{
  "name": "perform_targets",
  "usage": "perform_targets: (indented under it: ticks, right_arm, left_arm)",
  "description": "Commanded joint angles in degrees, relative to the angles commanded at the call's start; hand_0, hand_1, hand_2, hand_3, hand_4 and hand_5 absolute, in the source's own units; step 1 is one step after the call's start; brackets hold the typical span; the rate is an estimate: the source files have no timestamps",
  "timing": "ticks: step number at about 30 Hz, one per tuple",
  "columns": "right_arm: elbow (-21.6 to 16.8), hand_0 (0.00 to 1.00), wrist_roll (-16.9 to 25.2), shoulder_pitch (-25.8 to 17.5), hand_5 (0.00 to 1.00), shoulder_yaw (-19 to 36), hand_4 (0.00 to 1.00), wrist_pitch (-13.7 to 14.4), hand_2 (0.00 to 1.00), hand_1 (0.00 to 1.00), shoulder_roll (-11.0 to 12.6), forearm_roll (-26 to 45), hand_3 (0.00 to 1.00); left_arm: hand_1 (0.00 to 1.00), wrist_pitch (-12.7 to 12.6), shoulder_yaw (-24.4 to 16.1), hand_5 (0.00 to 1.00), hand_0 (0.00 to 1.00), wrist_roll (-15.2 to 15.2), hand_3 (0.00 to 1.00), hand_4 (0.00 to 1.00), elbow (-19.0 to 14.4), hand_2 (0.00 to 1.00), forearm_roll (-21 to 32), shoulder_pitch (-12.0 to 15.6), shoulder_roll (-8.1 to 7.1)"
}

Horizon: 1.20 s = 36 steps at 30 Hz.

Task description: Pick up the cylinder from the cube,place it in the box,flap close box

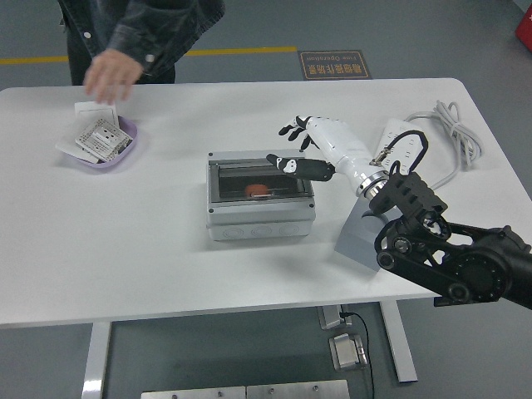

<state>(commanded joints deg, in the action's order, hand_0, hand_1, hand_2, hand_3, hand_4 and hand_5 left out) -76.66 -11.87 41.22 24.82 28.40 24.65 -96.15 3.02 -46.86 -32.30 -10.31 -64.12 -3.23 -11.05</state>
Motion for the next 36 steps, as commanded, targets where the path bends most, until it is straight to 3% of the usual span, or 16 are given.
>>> perform_targets:
  ticks: [6,11,21,29,36]
  right_arm:
    - [-6.0,0.494,1.0,-8.1,0.652,11.5,0.794,1.4,0.638,0.469,2.4,-4.8,0.692]
    - [-10.5,0.466,6.3,-16.3,0.646,22.3,0.791,4.2,0.636,0.458,1.7,-0.9,0.686]
    - [-10.0,0.466,17.9,-31.1,0.644,44.0,0.792,6.0,0.624,0.452,-0.1,13.2,0.677]
    - [-8.7,0.487,26.6,-35.2,0.647,55.4,0.794,3.8,0.625,0.451,-1.5,28.2,0.676]
    - [-8.9,0.487,31.2,-35.6,0.644,58.7,0.799,1.7,0.624,0.454,-2.2,41.4,0.676]
  left_arm:
    - [0.711,0.2,-0.8,0.207,0.674,-0.3,0.629,0.706,0.0,0.636,-0.8,0.4,-0.04]
    - [0.711,0.2,-0.9,0.206,0.675,-0.3,0.628,0.706,0.0,0.636,-0.5,0.9,-0.04]
    - [0.711,0.2,-3.5,0.206,0.675,-0.6,0.628,0.705,0.0,0.638,-2.9,2.1,-0.24]
    - [0.711,0.2,-4.1,0.209,0.675,-0.5,0.628,0.704,0.0,0.636,-3.4,2.4,-0.62]
    - [0.711,0.1,-4.1,0.209,0.675,-0.4,0.627,0.703,0.0,0.637,-3.0,2.6,-0.58]
